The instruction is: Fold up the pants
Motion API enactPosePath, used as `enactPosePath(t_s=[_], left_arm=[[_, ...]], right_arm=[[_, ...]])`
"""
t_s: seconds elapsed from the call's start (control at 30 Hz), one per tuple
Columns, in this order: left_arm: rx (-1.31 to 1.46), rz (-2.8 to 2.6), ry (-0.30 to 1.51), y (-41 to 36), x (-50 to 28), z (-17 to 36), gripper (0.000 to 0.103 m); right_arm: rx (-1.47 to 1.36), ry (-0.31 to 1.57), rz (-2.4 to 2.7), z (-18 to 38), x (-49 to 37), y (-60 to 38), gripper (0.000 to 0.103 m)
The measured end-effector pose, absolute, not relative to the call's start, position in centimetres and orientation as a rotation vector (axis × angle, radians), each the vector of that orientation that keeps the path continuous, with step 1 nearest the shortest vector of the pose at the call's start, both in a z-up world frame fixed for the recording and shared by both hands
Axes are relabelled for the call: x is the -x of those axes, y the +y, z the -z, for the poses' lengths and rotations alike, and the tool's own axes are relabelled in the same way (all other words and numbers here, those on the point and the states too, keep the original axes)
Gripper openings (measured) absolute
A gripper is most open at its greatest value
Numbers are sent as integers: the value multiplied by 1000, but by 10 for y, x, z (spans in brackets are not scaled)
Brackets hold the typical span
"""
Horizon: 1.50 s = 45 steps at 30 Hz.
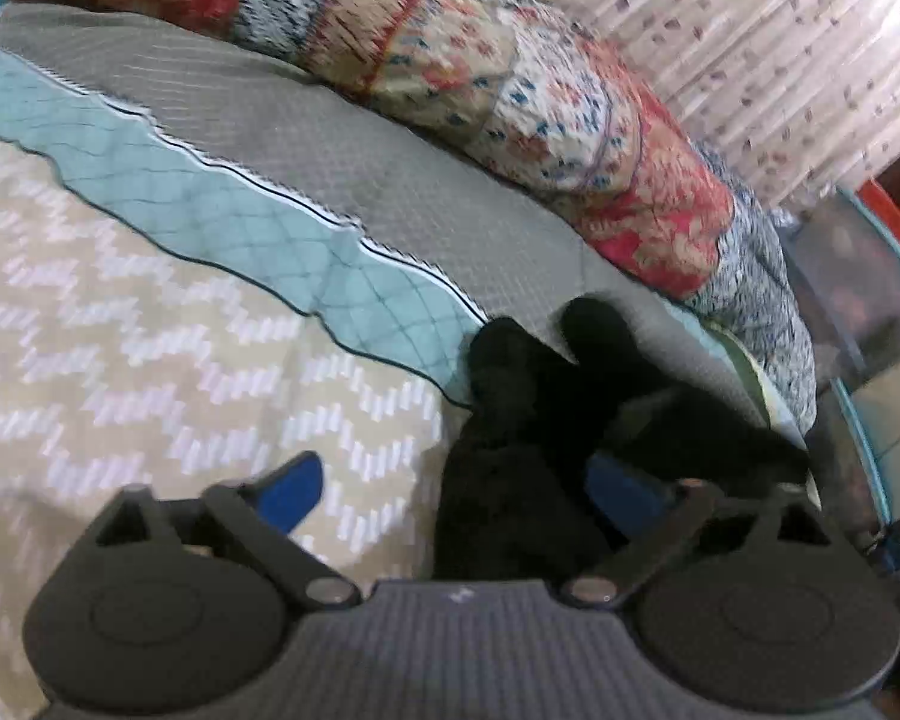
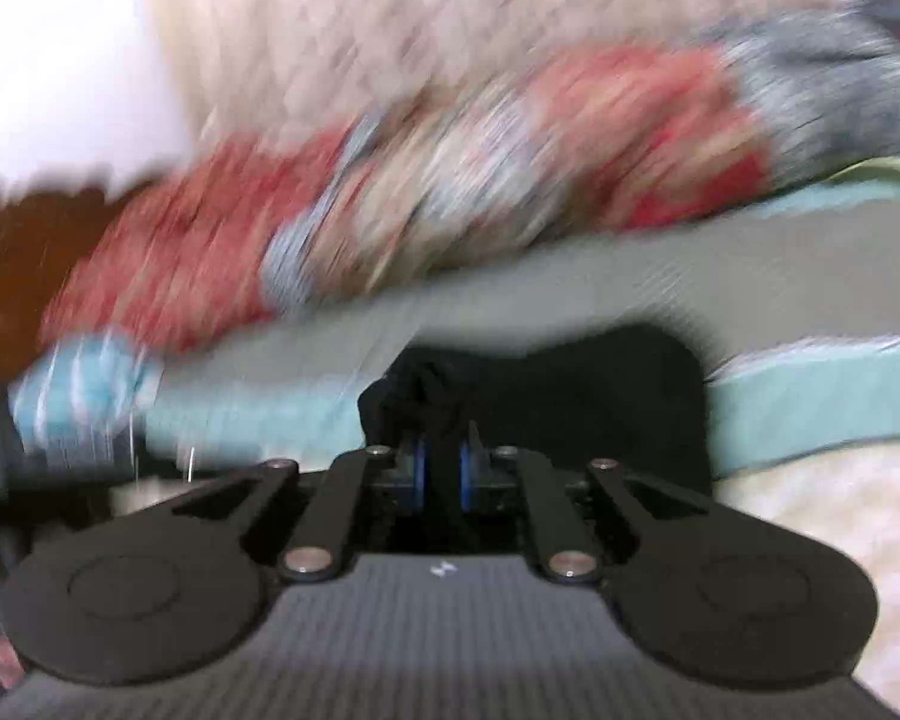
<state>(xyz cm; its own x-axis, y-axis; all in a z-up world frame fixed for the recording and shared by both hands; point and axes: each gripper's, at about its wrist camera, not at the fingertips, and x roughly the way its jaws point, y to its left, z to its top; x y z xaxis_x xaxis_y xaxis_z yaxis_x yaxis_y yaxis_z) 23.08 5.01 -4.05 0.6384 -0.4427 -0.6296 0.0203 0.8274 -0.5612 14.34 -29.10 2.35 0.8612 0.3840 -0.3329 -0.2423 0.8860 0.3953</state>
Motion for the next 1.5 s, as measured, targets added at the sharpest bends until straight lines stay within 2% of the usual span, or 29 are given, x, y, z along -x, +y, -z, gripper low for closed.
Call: enactPosePath(t_s=[0.17, 0.23, 0.3, 0.4, 0.5, 0.53, 0.57, 0.6, 0.67, 0.7, 0.73, 0.77, 0.8, 0.83, 0.87, 0.9, 1.03, 1.17, 1.33, 1.37, 1.4, 1.47, 1.5], left_arm=[[412, 347, 932, 7, -254, 58, 97], [357, 351, 963, -10, -259, 65, 85], [275, 340, 945, -28, -257, 67, 56], [271, 329, 934, -36, -252, 63, 41], [321, 325, 947, -27, -251, 61, 38], [350, 334, 949, -22, -250, 61, 38], [375, 341, 951, -17, -249, 60, 43], [402, 336, 958, -12, -249, 60, 63], [477, 342, 980, -10, -254, 68, 96], [505, 368, 978, -11, -254, 72, 100], [484, 368, 969, -17, -253, 73, 100], [418, 351, 962, -26, -250, 70, 78], [338, 335, 961, -36, -248, 67, 45], [296, 324, 970, -41, -246, 63, 42], [303, 324, 977, -39, -245, 58, 28], [323, 331, 986, -34, -244, 52, 24], [355, 324, 1033, -18, -234, 21, 21], [264, 327, 1046, -18, -203, -1, 21], [213, 325, 1097, -1, -152, 9, 22], [197, 313, 1112, 0, -144, 18, 24], [177, 300, 1128, -2, -140, 27, 29], [148, 250, 1126, -3, -132, 39, 43], [145, 241, 1101, -2, -127, 36, 47]], right_arm=[[-437, 281, -88, -40, -110, -371, 13], [-460, 291, 17, -29, -95, -398, 13], [-515, 349, 110, -5, -86, -420, 13], [-633, 493, 213, 45, -83, -445, 13], [-884, 510, 198, 80, -72, -469, 17], [-957, 478, 184, 84, -65, -474, 20], [-1024, 444, 164, 87, -62, -478, 37], [-1064, 415, 142, 88, -61, -480, 47], [-1059, 398, 113, 84, -69, -472, 73], [-1026, 404, 105, 80, -74, -463, 77], [-969, 426, 100, 76, -81, -453, 80], [-899, 461, 104, 73, -91, -442, 68], [-819, 501, 141, 70, -98, -432, 50], [-784, 518, 161, 68, -101, -427, 25], [-788, 511, 169, 65, -102, -428, 23], [-793, 497, 175, 60, -97, -429, 22], [-691, 431, 191, 34, -77, -430, 19], [-638, 459, 146, 29, -47, -431, 19], [-620, 560, 108, 46, -15, -423, 20], [-599, 596, 105, 53, -11, -421, 20], [-586, 630, 111, 59, -14, -419, 21], [-610, 647, 147, 68, -13, -423, 37], [-630, 618, 180, 66, -8, -428, 45]])
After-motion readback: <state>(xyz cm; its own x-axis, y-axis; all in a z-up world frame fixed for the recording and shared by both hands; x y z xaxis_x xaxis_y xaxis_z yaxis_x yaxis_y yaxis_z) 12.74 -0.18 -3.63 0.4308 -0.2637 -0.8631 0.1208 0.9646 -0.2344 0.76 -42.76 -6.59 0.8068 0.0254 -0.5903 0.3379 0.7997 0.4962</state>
